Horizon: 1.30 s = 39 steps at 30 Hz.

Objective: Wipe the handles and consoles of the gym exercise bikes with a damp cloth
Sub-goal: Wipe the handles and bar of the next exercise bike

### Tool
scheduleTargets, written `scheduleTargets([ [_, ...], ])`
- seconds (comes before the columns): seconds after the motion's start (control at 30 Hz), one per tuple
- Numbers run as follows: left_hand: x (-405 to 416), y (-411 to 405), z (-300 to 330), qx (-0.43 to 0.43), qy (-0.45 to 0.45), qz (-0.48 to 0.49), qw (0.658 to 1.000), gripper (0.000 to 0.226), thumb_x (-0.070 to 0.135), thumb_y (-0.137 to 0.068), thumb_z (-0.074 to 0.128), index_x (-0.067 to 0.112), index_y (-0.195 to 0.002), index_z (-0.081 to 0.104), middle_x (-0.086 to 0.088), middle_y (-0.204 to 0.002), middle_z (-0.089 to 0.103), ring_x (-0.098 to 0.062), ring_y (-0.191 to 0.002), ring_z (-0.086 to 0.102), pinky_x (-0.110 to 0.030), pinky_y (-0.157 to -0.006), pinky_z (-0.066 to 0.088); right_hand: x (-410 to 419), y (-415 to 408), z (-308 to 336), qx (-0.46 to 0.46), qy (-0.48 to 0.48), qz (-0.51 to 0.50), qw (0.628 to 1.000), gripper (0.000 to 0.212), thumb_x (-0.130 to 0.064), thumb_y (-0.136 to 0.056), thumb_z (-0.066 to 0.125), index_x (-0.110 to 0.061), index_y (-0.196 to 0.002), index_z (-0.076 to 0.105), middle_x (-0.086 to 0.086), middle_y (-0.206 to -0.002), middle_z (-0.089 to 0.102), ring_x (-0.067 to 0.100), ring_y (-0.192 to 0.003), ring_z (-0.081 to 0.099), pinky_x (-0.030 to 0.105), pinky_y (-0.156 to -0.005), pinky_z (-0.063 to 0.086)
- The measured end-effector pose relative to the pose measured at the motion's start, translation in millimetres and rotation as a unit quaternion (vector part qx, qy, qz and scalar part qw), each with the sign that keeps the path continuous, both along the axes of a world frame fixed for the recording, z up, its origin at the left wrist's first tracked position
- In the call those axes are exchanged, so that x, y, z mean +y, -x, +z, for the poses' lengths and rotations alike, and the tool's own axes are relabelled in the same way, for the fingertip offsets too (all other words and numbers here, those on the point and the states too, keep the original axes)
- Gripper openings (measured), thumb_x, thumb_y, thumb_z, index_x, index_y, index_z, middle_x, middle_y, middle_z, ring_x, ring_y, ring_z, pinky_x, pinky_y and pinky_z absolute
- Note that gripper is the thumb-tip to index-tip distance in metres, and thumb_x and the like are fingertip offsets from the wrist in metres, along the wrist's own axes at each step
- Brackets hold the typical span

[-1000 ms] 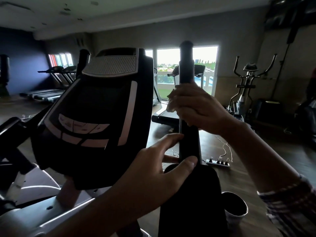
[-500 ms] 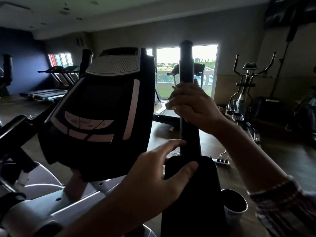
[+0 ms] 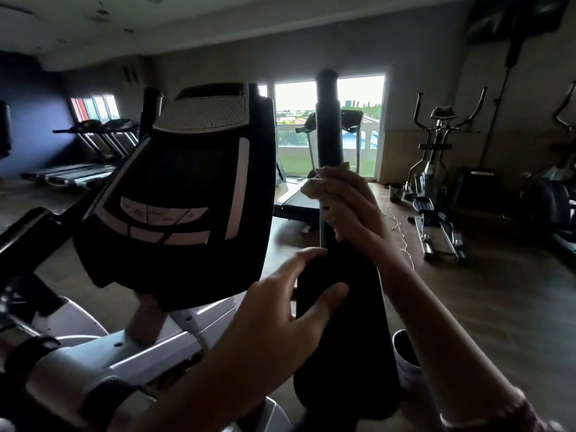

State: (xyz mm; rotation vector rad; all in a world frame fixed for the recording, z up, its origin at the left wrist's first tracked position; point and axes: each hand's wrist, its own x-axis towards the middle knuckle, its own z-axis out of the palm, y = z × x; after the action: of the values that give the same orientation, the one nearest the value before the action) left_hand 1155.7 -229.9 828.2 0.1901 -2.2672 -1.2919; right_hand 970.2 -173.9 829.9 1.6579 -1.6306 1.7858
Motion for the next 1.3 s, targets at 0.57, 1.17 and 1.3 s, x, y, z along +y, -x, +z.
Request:
scheduleTargets([
  [0.57, 33, 3, -15, 0.059, -0.039, 0.12, 0.99, 0.033, 0.025, -0.095, 0.056, 0.028, -0.128, 0.054, 0.01, -0.108, 0.067, 0.005, -0.097, 0.063, -0.018, -0.086, 0.052, 3, -13, -18, -0.158, 0.074, 0.109, 0.979, 0.042, -0.004, -0.089, 0.048, 0.0, -0.129, 0.056, 0.015, -0.145, 0.04, 0.016, -0.141, 0.035, 0.054, -0.114, 0.034],
  [1.17, 42, 0, -19, 0.076, -0.051, 0.184, 0.979, 0.033, 0.02, -0.097, 0.054, 0.029, -0.128, 0.056, 0.011, -0.111, 0.066, 0.013, -0.089, 0.063, -0.003, -0.064, 0.046, 28, -31, -37, -0.198, 0.078, 0.148, 0.966, 0.036, -0.005, -0.094, 0.042, -0.012, -0.121, 0.064, 0.013, -0.138, 0.053, 0.024, -0.14, 0.037, 0.05, -0.118, 0.027],
  [1.3, 38, 2, -21, 0.079, -0.023, 0.186, 0.979, 0.031, 0.02, -0.097, 0.053, 0.028, -0.127, 0.055, 0.014, -0.111, 0.063, 0.018, -0.09, 0.06, -0.001, -0.067, 0.045, 43, -35, -28, -0.241, 0.077, 0.181, 0.95, 0.034, -0.007, -0.093, 0.041, -0.009, -0.121, 0.06, 0.017, -0.132, 0.058, 0.027, -0.128, 0.053, 0.053, -0.112, 0.036],
])
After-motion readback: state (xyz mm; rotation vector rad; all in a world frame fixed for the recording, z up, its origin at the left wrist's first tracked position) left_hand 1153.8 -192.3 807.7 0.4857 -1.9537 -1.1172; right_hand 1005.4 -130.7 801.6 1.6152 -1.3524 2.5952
